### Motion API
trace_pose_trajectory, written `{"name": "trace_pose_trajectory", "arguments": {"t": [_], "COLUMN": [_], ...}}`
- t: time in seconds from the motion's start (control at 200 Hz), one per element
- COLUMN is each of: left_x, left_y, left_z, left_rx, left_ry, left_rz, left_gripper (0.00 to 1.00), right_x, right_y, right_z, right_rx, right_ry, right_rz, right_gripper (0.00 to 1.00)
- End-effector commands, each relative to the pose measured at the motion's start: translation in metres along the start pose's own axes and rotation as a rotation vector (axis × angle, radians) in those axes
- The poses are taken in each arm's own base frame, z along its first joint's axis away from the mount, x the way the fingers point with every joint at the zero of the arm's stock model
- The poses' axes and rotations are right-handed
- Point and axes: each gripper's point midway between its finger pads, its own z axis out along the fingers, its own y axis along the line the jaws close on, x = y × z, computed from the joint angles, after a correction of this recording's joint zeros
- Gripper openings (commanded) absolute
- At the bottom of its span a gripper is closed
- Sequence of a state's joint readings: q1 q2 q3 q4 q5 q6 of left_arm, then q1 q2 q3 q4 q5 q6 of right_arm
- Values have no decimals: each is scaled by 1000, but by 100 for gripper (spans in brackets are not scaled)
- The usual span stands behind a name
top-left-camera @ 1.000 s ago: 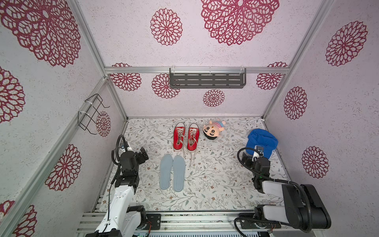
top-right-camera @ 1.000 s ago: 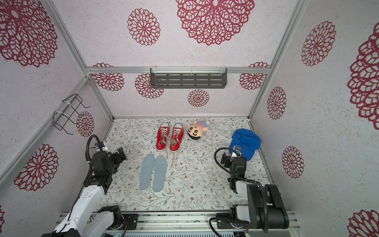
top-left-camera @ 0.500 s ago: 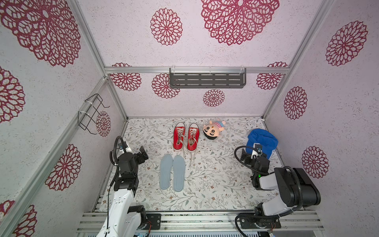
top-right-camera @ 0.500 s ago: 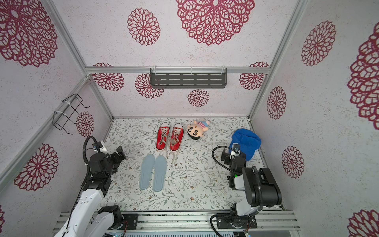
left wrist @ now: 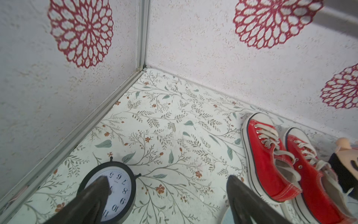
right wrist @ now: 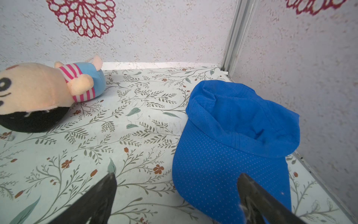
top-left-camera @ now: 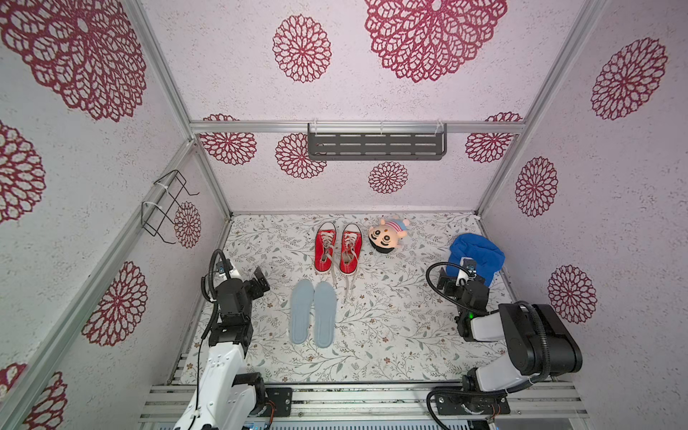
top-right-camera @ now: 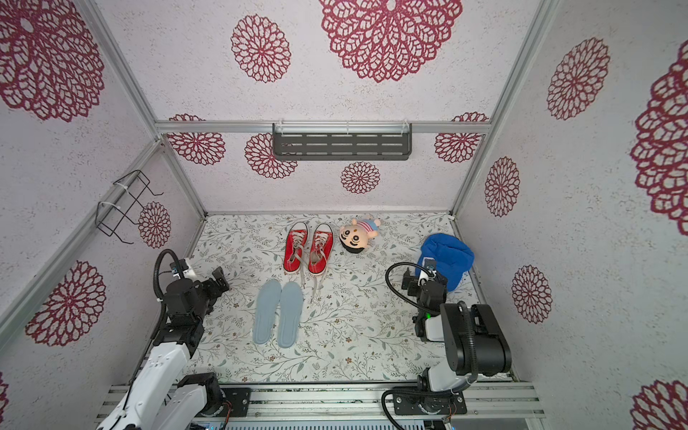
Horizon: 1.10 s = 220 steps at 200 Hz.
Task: Remove the insole from the shoe
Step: Reset both arms
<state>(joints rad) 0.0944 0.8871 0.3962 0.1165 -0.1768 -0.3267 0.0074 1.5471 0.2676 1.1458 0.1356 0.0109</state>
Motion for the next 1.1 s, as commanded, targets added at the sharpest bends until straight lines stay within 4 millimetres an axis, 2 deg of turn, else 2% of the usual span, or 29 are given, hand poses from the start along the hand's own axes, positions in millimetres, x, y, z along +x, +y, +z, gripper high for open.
{"name": "trace_pose_trajectory", "arguments": {"t": [0.0, 0.29, 0.5, 0.58, 0.676, 0.771, 0.816, 0.861, 0.941, 1.096], "left_x": [-5, 8, -3, 1, 7, 17, 13, 13, 15, 15], "left_y": [1, -7, -18, -22, -19, -19, -22, -18, -6, -5], "left_z": [8, 27, 32, 38, 46, 62, 67, 75, 101, 98], "left_rx": [-3, 53, 109, 133, 115, 128, 144, 117, 43, 51], "left_ry": [-48, -132, -270, -275, -288, -259, -266, -218, -69, -97], "left_rz": [52, 145, 186, 198, 207, 207, 205, 200, 164, 154], "left_gripper": [97, 97, 97, 97, 97, 97, 97, 97, 97, 97], "right_x": [-11, -11, -11, -11, -10, -11, -11, -11, -11, -10], "right_y": [-2, -2, -2, -2, -2, -2, -2, -2, -2, -2], "right_z": [-2, -2, -2, -2, -2, -2, -2, -2, -2, -2], "right_rx": [12, 12, 13, 13, 13, 13, 13, 14, 12, 13], "right_ry": [-37, -37, -37, -37, -36, -37, -38, -38, -38, -36], "right_rz": [13, 13, 13, 13, 13, 13, 13, 13, 13, 13], "right_gripper": [99, 99, 99, 99, 99, 99, 99, 99, 99, 99]}}
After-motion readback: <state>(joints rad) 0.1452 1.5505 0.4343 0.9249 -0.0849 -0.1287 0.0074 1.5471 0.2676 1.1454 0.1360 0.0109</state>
